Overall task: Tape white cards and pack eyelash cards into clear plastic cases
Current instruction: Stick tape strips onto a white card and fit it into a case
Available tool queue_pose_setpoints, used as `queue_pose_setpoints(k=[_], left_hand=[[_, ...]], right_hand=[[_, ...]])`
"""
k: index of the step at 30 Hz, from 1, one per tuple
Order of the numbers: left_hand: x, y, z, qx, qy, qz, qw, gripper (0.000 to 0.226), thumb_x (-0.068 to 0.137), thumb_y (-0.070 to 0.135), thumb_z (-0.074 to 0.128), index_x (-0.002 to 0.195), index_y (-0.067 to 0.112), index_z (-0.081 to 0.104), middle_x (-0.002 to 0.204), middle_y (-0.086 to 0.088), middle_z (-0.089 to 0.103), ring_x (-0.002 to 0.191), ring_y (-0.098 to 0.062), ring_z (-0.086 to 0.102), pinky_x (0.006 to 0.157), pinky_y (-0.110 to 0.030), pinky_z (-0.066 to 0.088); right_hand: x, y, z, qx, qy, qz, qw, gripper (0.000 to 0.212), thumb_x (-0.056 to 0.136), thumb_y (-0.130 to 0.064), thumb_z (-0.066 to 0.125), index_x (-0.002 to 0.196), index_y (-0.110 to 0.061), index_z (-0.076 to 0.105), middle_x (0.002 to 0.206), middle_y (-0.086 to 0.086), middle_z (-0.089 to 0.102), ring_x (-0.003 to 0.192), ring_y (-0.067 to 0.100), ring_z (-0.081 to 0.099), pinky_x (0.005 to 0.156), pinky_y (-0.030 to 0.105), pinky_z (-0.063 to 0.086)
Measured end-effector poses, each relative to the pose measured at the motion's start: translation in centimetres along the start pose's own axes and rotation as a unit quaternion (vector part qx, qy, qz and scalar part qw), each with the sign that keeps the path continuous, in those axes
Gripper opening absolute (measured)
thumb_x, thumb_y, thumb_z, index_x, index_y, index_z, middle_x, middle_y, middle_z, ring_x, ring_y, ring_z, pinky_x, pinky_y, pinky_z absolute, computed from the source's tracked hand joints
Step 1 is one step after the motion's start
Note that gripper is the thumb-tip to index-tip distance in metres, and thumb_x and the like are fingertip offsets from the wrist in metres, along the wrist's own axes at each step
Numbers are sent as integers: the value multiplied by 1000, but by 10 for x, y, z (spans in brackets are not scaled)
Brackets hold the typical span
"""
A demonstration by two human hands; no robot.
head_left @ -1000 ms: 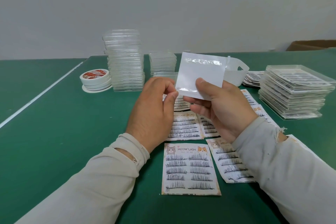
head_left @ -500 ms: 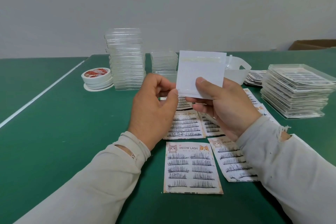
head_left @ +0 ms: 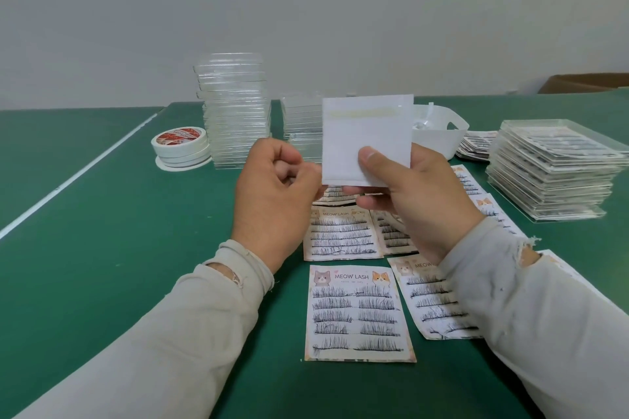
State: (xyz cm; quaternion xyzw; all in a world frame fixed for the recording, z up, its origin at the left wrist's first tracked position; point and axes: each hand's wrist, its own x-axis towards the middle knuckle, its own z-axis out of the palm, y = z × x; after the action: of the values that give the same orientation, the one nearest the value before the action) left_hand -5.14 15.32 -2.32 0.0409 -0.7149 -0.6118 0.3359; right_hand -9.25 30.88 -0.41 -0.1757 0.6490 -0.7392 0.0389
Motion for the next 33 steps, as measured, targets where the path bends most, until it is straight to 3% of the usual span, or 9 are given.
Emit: queue_pose_setpoints(k=[3, 7, 10, 13, 16, 22, 26, 30, 33], left_hand=[[0, 1, -1, -32, 7, -22, 999, 19, 100, 9, 56, 87, 20, 46, 66, -3, 70, 56, -19, 67, 59, -35, 59], [-3, 2, -1, 8, -3, -6, 1000, 34, 106, 28, 48, 76, 13, 48, 59, 0, 65, 47, -14, 60, 50, -27, 51], [-6, 3, 2, 31, -7, 14, 999, 43, 105, 35, 48, 76, 4, 59, 61, 4, 65, 51, -5, 60, 51, -19, 51], [-5, 3, 2, 52, -22, 38, 998, 25, 105, 24, 51, 84, 14, 59, 75, 8, 67, 66, -1, 64, 59, -19, 55], [-6, 2, 2, 67, -43, 61, 995, 18, 97, 8, 63, 92, 24, 58, 90, 7, 67, 85, -8, 67, 77, -39, 61], [-7, 2, 3, 11, -33, 31, 999, 27, 87, 6, 75, 90, 25, 57, 81, 4, 70, 78, -17, 66, 80, -54, 60], [-7, 1, 3, -6, -27, 9, 1000, 30, 82, 4, 75, 83, 24, 53, 77, -4, 70, 71, -21, 62, 78, -57, 59], [-6, 2, 4, 22, -21, 9, 999, 23, 70, 13, 66, 77, 24, 47, 72, 1, 68, 63, -21, 59, 64, -39, 56], [-3, 0, 2, 21, -12, 8, 1000, 23, 73, 11, 65, 78, 24, 47, 74, -8, 70, 69, -36, 66, 67, -44, 57]], right_hand=[[2, -3, -4, 60, 6, 45, 997, 10, 100, -23, 64, 106, -16, 68, 90, 0, 79, 79, 20, 77, 57, 19, 56], [3, -4, -6, 102, 4, 76, 992, 11, 99, -23, 65, 107, -16, 67, 90, 0, 79, 81, 22, 77, 55, 20, 56], [3, -5, -6, 110, 4, 82, 991, 12, 99, -23, 65, 109, -15, 66, 92, 1, 79, 81, 22, 78, 55, 20, 56], [3, -5, -6, 113, 7, 84, 990, 12, 99, -23, 65, 109, -16, 66, 93, 2, 79, 80, 22, 77, 55, 20, 56], [3, -4, -7, 114, 7, 83, 990, 11, 99, -23, 65, 108, -16, 66, 93, 3, 79, 79, 21, 77, 55, 20, 57], [1, -4, -6, 73, -3, 57, 996, 13, 100, -23, 63, 110, -15, 67, 94, 3, 79, 80, 19, 77, 56, 18, 56], [0, -3, -3, 26, -1, 24, 999, 10, 100, -22, 63, 106, -17, 69, 92, -1, 79, 79, 19, 77, 59, 19, 57], [-3, -2, 1, 9, -15, 12, 1000, 9, 100, -22, 62, 103, -19, 70, 94, 0, 79, 80, 20, 77, 59, 20, 57], [-3, -2, 1, 35, -12, 32, 999, 10, 100, -22, 63, 105, -17, 70, 96, 4, 79, 80, 21, 77, 59, 20, 58]])
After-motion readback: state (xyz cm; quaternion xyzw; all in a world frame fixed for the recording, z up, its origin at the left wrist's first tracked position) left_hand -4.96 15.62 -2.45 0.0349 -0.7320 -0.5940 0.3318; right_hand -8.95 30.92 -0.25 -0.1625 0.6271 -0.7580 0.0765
